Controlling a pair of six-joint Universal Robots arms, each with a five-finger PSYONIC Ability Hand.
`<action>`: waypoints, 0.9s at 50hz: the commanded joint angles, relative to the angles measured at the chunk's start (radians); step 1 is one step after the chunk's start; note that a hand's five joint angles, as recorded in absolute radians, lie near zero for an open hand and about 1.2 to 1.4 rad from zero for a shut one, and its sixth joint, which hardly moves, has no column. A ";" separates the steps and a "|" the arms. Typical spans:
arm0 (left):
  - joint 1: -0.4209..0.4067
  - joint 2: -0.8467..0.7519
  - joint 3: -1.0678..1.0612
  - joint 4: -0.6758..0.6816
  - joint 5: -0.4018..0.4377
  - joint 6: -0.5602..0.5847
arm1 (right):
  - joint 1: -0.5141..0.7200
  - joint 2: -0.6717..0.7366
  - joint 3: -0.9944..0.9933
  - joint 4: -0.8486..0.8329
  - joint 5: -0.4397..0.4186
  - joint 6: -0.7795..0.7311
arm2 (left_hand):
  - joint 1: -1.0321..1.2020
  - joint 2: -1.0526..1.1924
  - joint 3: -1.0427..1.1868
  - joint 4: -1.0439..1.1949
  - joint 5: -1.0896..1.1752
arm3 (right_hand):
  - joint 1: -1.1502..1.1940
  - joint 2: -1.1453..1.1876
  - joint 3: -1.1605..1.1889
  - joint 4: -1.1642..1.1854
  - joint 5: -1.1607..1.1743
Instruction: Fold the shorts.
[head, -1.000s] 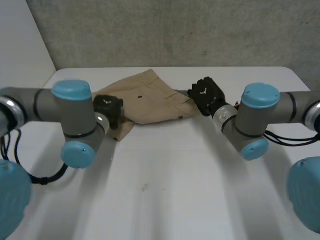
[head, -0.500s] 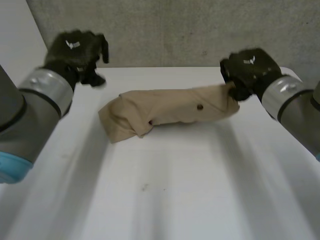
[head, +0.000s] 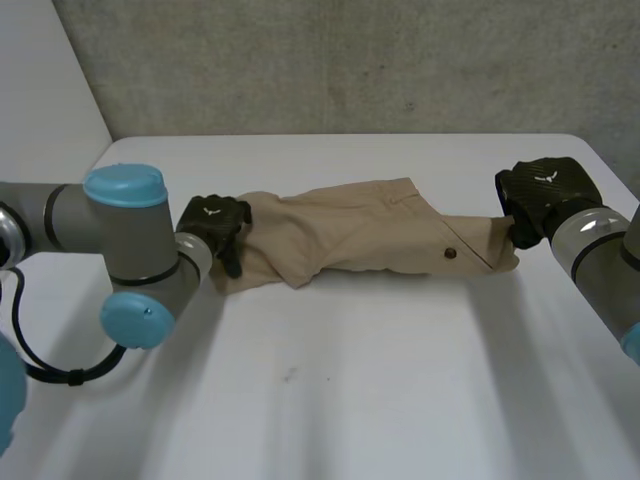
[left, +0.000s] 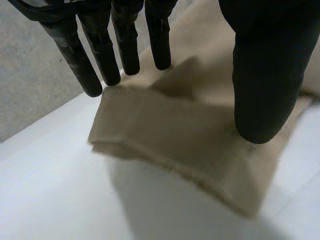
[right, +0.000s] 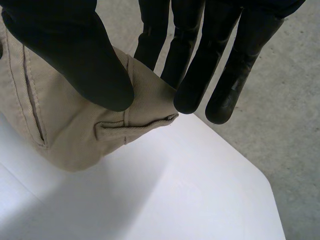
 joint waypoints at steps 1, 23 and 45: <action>0.023 -0.072 0.028 -0.001 -0.002 0.114 | -0.007 0.017 -0.002 -0.032 -0.011 -0.002 | 0.143 0.138 0.136 0.135 0.134 | 0.446 0.236 0.208 0.209 0.252; -0.021 0.280 -0.136 -0.020 0.000 0.017 | -0.013 0.029 -0.046 0.022 -0.014 -0.052 | 0.985 0.981 0.978 0.978 0.976 | 0.446 0.236 0.208 0.209 0.252; 0.230 0.669 -0.199 -0.366 0.436 -0.549 | -0.105 -0.309 -0.143 0.275 -0.117 -0.129 | 0.985 0.981 0.978 0.978 0.976 | 0.446 0.236 0.208 0.209 0.252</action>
